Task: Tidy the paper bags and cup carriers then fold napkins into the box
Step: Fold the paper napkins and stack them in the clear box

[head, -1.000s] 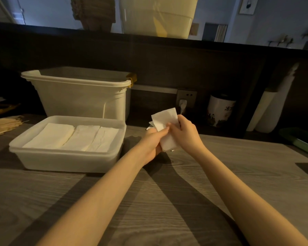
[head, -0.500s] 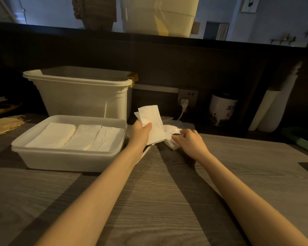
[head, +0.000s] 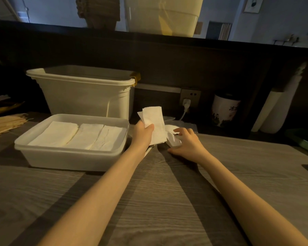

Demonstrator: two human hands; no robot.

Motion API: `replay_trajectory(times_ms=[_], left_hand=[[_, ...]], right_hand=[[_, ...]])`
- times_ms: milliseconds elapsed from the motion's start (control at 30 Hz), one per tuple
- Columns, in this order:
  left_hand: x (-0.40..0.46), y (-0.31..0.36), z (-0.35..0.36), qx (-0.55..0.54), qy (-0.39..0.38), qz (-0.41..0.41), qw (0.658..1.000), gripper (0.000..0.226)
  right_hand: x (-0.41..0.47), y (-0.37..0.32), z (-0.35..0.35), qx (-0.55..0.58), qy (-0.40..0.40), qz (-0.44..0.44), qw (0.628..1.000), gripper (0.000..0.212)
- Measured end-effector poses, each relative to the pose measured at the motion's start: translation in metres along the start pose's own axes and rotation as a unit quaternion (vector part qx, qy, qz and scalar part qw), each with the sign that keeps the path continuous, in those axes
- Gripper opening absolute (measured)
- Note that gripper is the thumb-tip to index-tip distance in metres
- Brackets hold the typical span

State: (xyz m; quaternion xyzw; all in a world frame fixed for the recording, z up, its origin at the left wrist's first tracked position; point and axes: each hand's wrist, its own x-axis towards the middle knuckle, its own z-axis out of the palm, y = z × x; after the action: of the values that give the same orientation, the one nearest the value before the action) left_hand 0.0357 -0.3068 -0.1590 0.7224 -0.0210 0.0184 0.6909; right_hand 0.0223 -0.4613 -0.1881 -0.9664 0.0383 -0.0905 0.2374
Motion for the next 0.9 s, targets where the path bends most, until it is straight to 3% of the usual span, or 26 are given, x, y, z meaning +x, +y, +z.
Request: replay_trajectory(times_ms=[133,233,433,567,700,900], left_hand=[[0.0,0.0,0.0,-0.009,-0.001,0.0,1.0,0.039],[0.0,-0.001,0.0,-0.003,0.009,0.0,1.0,0.037],[0.002,-0.003,0.0,-0.005,0.012,-0.008,1.0,0.037],[0.003,-0.005,0.002,-0.065,-0.046,-0.084,0.993,0.037],[0.001,-0.006,0.006,-0.127,-0.097,-0.148,0.976,0.027],[-0.006,-0.006,0.011,-0.173,-0.201,-0.132,0.955,0.042]], right_hand=[[-0.002,0.0,0.0,0.077,0.061,-0.009,0.995,0.03],[-0.002,0.001,-0.004,0.16,0.141,0.01,0.977,0.022],[0.002,-0.004,-0.03,0.363,0.244,0.016,0.899,0.014],[0.002,-0.011,-0.04,0.427,0.22,0.001,0.877,0.016],[-0.001,-0.019,-0.034,0.394,0.156,-0.045,0.905,0.017],[-0.002,-0.02,-0.023,0.324,0.123,-0.053,0.937,0.032]])
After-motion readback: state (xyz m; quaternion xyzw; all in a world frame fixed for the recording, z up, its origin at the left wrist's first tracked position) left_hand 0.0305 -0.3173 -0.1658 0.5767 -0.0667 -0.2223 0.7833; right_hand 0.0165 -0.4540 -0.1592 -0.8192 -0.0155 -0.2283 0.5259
